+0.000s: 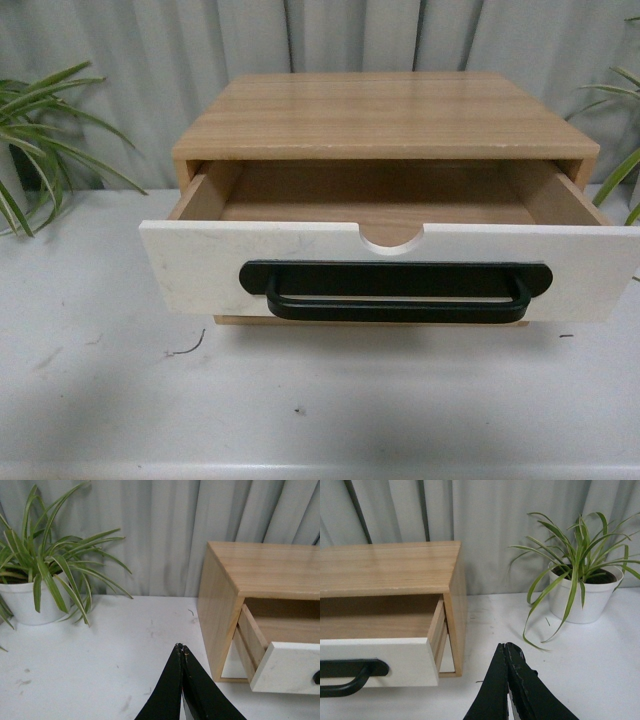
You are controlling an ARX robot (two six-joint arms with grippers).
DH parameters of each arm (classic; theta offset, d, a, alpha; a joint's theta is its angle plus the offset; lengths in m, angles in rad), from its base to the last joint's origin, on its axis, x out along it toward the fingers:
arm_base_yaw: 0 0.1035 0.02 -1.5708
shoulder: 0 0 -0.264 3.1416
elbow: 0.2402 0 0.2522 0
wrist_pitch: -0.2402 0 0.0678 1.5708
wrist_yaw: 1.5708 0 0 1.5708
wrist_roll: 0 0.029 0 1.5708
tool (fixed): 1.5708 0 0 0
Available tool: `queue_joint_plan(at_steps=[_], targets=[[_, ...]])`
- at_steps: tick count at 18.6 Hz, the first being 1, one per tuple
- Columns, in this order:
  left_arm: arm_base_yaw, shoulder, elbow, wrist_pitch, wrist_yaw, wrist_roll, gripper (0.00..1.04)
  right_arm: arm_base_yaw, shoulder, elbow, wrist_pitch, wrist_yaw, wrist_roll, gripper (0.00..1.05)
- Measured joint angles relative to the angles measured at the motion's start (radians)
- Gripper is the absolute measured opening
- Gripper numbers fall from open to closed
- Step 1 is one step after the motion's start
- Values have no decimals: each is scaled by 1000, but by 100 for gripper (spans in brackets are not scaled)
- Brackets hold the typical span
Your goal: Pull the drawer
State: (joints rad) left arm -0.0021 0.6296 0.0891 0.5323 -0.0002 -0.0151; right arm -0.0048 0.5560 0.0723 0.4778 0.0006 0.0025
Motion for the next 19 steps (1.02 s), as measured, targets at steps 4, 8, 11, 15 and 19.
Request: queue_joint_plan(at_steps=[4, 8, 11, 15, 19], targets=[[0, -75, -27, -47, 0, 0, 2, 0, -71, -21, -51, 0, 0, 2], [0, -166, -48, -116, 0, 0, 2, 0, -137, -60, -58, 0, 0, 2], [0, -280, -79, -174, 0, 1, 2, 0, -259, -60, -180, 0, 0, 2], [0, -328, -79, -235, 0, 0, 2, 0, -307, -60, -225, 0, 0, 2], [0, -404, -79, -307, 0, 0, 2, 0, -369, -60, -289, 0, 0, 2]])
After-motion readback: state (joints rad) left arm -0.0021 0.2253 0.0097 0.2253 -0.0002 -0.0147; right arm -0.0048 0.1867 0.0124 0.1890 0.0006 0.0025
